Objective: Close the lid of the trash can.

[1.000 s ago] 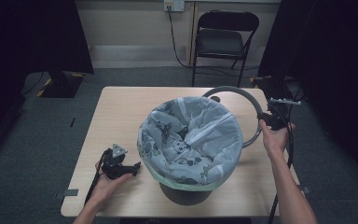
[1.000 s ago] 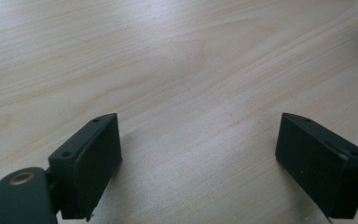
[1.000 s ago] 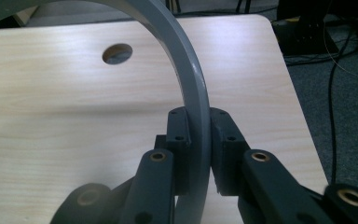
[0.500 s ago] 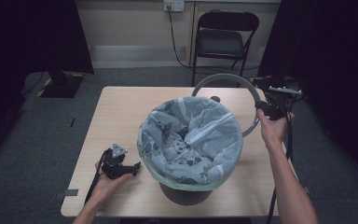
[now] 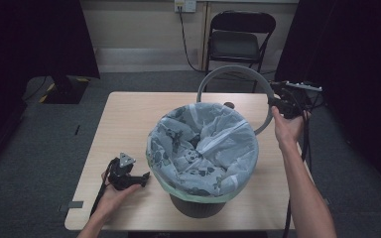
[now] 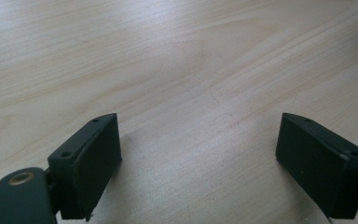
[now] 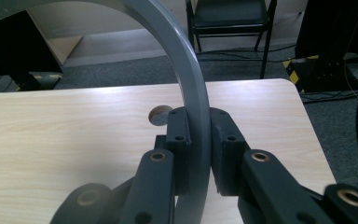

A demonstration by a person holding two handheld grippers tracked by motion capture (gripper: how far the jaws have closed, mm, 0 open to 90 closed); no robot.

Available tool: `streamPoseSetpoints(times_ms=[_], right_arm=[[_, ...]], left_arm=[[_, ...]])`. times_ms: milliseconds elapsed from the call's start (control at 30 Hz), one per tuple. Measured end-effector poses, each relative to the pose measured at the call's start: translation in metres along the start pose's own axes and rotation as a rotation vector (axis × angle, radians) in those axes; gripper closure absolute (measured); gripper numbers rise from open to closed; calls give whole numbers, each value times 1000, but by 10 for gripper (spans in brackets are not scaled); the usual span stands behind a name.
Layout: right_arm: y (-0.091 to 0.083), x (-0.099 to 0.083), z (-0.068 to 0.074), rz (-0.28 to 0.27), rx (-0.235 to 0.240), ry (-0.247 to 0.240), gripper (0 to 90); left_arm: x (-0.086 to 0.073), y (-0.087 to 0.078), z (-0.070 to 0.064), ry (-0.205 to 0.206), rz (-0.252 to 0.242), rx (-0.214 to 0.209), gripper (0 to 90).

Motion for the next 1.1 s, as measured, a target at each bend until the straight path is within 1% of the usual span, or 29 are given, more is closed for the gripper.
streamPoseSetpoints(times_ms=[67, 267, 400, 467, 533, 567, 633, 667, 800, 900, 933, 967, 1000, 1033, 1067, 1100], right_arm=[[1, 3, 0, -3, -3, 5, 798], [5, 16, -2, -11, 2, 61, 798], [8, 24, -1, -21, -2, 79, 798], [8, 30, -1, -32, 5, 111, 798], [11, 35, -2, -35, 11, 125, 797], [14, 38, -3, -34, 21, 150, 798], [16, 42, -3, -37, 36, 180, 798], [17, 44, -2, -34, 47, 188, 798], [19, 52, 5, -33, 136, 255, 798], [18, 58, 8, -27, 221, 320, 797], [17, 60, 10, -9, 263, 350, 797], [16, 60, 11, 0, 287, 366, 797], [15, 62, 12, -7, 294, 356, 797], [13, 62, 14, 0, 317, 359, 797], [12, 63, 15, 7, 353, 363, 797], [10, 63, 17, 3, 362, 346, 797]], left_arm=[[0, 0, 0, 0, 0, 0, 133], [0, 0, 0, -3, 2, 0, 132], [0, 0, 0, -3, 2, 0, 132], [0, 0, 0, 0, 4, 0, 132], [0, 0, 0, -1, 5, 1, 131], [0, 0, 0, -1, 5, 2, 131], [0, 0, 0, 1, 5, 2, 131], [0, 0, 0, 0, 5, 1, 131], [0, 0, 0, 1, 5, 2, 130], [0, 0, 0, 1, 4, 2, 130], [0, 0, 0, 1, 4, 2, 131], [0, 0, 0, 1, 4, 2, 131], [0, 0, 0, 1, 5, 2, 131], [0, 0, 0, -2, 4, 1, 131], [0, 0, 0, 0, 4, 2, 130], [0, 0, 0, 2, 4, 2, 131]])
Point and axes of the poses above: each handheld gripper's, and its own axes: y roughly forward along the jaws, x roughly out of its top, z roughly to its left, the point moved 4 cm from there along y, roughly forward along the jaws, and after that the axes turned 8 degrees about -z, right-handed, at the moved point
